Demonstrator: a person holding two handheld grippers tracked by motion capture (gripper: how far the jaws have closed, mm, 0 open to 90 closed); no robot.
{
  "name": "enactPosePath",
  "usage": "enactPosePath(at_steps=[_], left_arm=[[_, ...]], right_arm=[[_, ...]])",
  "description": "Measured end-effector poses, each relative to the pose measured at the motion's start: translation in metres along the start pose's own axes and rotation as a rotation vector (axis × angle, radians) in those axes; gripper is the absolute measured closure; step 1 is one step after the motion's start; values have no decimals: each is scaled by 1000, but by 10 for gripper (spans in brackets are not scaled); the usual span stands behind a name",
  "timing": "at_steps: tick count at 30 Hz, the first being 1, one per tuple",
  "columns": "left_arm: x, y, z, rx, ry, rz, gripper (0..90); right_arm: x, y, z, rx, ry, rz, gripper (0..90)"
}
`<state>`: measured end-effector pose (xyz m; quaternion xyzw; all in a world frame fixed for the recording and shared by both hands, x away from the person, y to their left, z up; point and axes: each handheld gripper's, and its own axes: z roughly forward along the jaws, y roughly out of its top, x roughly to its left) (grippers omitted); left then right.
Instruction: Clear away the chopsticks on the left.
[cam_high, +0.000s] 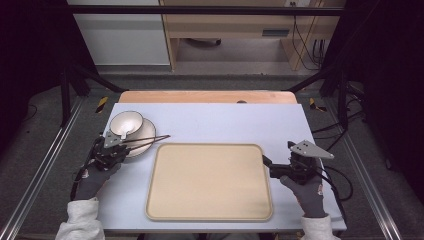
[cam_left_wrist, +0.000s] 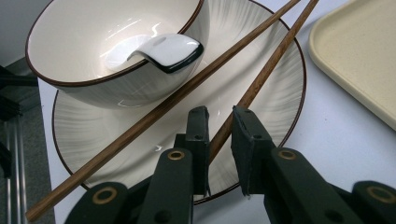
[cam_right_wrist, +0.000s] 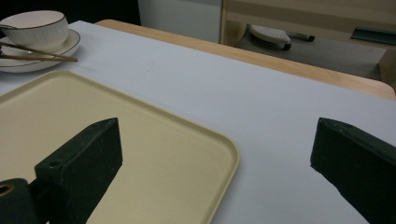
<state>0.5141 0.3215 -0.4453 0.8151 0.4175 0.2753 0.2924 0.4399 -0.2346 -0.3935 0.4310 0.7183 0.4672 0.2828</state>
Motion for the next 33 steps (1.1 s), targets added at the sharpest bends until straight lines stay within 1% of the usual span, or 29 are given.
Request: enactPosePath(at_steps=[2, 3, 4, 6, 10, 12, 17, 20, 25, 27, 29, 31, 33], left_arm=[[1, 0, 0, -1, 3, -4, 763], [1, 0, 1, 0, -6, -8, 724], [1, 0, 2, -2, -11, -10, 724], [2, 0, 3, 5, -22, -11, 684], [2, 0, 3, 7, -27, -26, 705], [2, 0, 2, 6, -31, -29, 732], [0, 3, 1, 11, -39, -22, 802], [-3, 5, 1, 14, -40, -22, 824], [-4, 6, 1, 17, -47, -30, 826], [-4, 8, 2, 8, -48, -43, 822], [-4, 10, 3, 2, -56, -58, 771], [-4, 11, 5, 3, -60, -71, 749], [-4, 11, 9, 12, -65, -78, 746]], right_arm=[[0, 0, 0, 0, 0, 0, 24], [0, 0, 0, 1, 0, -1, 24], [0, 0, 0, 1, 0, -1, 24], [0, 0, 0, 0, 1, 0, 24], [0, 0, 0, 3, 1, -1, 24], [0, 0, 0, 3, 1, -1, 24], [0, 0, 0, 3, 1, -2, 23], [0, 0, 0, 4, 0, -2, 23], [0, 0, 0, 5, 1, -3, 23], [0, 0, 0, 4, 2, -4, 22], [0, 0, 0, 4, 2, -4, 22], [0, 0, 0, 5, 3, -3, 22], [0, 0, 0, 5, 3, -3, 22]])
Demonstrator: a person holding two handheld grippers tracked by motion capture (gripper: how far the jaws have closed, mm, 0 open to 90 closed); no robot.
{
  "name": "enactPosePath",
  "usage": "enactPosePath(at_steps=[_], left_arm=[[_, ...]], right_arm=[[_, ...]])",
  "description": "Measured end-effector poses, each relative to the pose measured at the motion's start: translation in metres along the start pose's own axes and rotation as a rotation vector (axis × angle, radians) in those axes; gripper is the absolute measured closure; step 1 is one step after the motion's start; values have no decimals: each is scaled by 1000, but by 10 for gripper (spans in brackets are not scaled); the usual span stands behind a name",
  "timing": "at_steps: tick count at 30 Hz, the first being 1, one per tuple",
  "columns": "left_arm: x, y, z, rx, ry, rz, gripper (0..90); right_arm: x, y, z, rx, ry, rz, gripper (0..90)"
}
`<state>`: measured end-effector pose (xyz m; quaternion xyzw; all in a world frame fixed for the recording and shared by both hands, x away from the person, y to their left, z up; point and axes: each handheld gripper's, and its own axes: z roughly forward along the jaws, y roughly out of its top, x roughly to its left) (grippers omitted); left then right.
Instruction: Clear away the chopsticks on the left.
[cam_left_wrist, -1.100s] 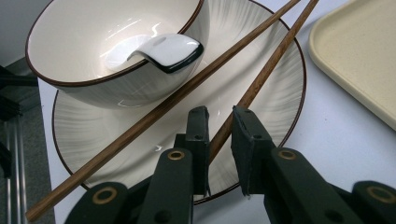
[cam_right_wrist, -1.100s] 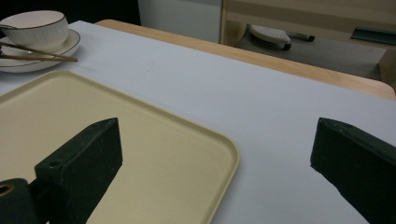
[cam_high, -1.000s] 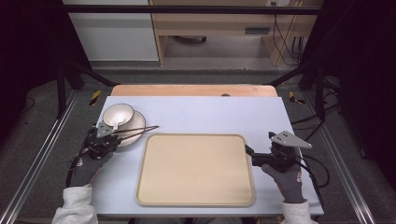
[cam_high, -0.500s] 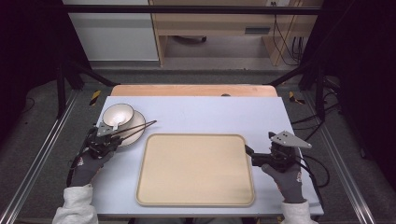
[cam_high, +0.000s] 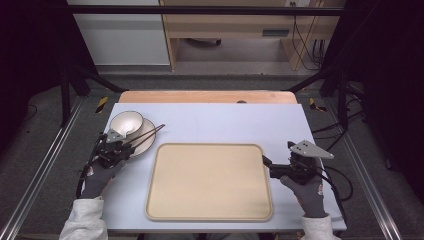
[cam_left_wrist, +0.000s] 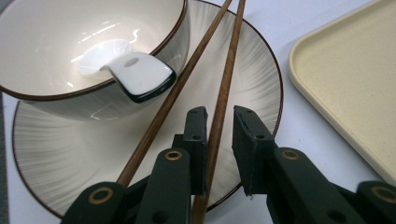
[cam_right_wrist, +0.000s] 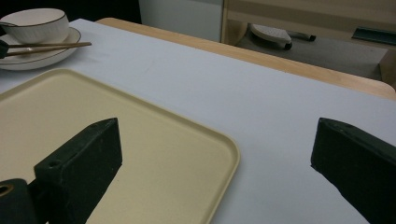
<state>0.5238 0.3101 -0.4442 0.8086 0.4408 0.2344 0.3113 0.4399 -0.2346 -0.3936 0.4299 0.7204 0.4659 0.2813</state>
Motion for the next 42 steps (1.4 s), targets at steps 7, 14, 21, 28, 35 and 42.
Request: enactPosePath(at_steps=[7, 14, 21, 28, 35, 42], left_arm=[[0, 1, 3, 9, 4, -14, 800], [-1, 2, 4, 15, 4, -10, 805], [-4, 2, 10, 44, 0, 6, 787], [-6, 3, 9, 45, -5, 8, 838], [-12, 8, 1, 22, -8, 2, 839], [-25, 17, -14, -26, -3, -19, 839]], right_arm=[[0, 0, 1, 1, 3, -1, 22], [0, 0, 1, 0, 5, -1, 22], [1, 0, 1, 3, 4, -3, 21], [0, 0, 1, 4, 4, -4, 21], [0, 0, 0, 1, 2, -1, 19], [-1, 1, -3, -13, -2, 3, 15]])
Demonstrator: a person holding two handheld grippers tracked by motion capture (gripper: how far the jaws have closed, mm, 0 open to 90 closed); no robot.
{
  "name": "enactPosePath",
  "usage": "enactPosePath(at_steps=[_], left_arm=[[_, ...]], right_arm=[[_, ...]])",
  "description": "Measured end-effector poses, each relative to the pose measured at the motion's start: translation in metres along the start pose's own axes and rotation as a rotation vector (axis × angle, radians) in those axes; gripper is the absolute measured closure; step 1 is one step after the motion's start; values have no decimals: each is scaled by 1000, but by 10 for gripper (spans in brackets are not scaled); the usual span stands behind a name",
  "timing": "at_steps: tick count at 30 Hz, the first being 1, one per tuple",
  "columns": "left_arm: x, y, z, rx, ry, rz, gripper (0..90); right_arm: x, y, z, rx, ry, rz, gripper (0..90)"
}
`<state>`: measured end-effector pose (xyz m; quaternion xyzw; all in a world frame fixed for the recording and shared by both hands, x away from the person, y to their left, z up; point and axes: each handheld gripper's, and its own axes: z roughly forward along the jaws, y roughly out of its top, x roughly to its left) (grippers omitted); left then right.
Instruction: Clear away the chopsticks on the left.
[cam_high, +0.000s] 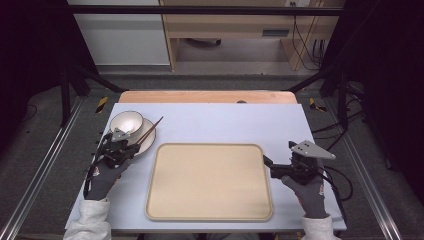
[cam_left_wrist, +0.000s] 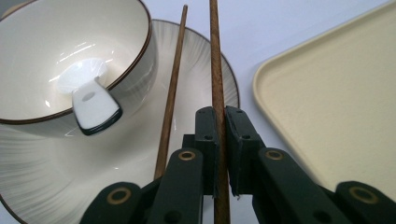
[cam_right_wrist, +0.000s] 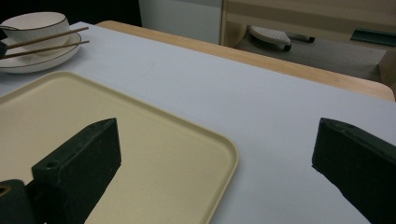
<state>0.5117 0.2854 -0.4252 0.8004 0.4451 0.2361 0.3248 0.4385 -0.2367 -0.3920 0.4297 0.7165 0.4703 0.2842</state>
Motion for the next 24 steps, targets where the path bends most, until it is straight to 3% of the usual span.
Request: enactPosePath(at_steps=[9, 15, 24], left_arm=[[-26, 6, -11, -54, 14, -54, 839], [-44, 5, -22, -100, 32, -130, 839], [-71, 1, -40, -151, 97, -202, 839]], right_arm=[[-1, 1, -2, -8, -6, 4, 10], [-2, 1, -5, -16, -12, 6, 10], [-2, 2, -7, -24, -13, 7, 10]])
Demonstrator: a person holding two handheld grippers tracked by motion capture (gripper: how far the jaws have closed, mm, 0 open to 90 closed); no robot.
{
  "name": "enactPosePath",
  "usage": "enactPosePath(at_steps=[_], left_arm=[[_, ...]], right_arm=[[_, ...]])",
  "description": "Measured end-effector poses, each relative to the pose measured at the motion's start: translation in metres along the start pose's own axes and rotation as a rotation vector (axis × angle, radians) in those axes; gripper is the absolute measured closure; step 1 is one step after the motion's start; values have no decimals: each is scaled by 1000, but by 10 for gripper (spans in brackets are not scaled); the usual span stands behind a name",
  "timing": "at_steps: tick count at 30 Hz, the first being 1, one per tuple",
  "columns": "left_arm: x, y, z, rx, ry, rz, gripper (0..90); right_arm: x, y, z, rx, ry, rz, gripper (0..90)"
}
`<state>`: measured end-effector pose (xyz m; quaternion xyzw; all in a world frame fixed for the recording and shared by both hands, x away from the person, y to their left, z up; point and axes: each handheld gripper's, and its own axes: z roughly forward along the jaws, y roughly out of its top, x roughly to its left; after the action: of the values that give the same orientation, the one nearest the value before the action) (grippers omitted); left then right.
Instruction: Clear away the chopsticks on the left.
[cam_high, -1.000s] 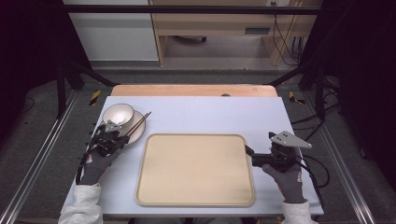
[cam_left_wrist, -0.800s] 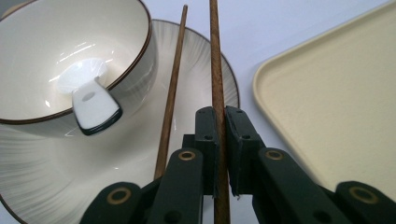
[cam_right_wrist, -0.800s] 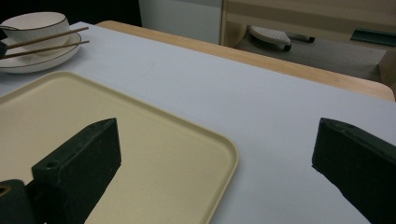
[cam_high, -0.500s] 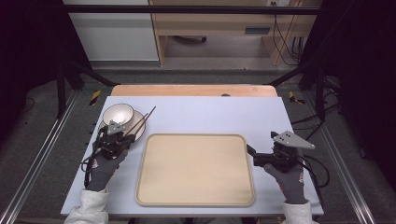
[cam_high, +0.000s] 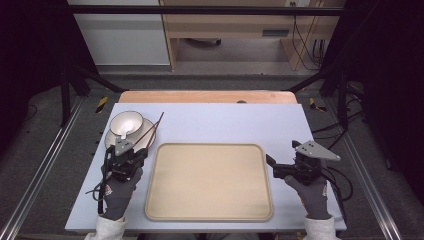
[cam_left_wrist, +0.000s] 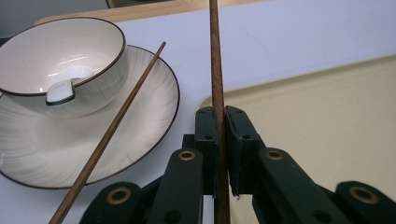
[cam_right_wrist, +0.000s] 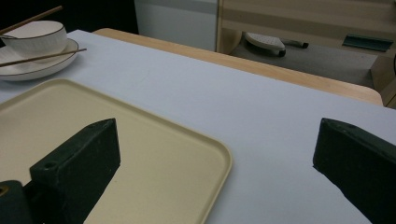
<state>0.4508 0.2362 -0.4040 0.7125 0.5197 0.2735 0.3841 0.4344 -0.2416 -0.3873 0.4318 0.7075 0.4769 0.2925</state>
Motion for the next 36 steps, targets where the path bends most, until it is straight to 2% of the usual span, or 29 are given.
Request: enactPosePath(at_steps=[10, 14, 15, 18, 25, 33, 36], left_arm=[[-24, -12, -19, -33, 60, -60, 838], [-30, -19, -22, -40, 69, -86, 838], [-31, -23, -23, -45, 56, -104, 838], [-36, -33, -23, -51, 53, -127, 838], [-47, -50, -17, -60, 58, -148, 838], [-56, -68, -6, -22, 63, -170, 838], [-60, -73, -3, -5, 69, -159, 838]], right_arm=[[1, 0, -2, -6, 1, -5, 10], [1, 0, -3, -12, 3, -7, 10], [1, 0, -3, -12, 3, -7, 10], [2, 0, -3, -12, 1, -11, 10], [5, -2, 0, 7, 3, -22, 10], [7, -4, 4, 24, 4, -35, 9], [7, -4, 4, 24, 5, -35, 9]])
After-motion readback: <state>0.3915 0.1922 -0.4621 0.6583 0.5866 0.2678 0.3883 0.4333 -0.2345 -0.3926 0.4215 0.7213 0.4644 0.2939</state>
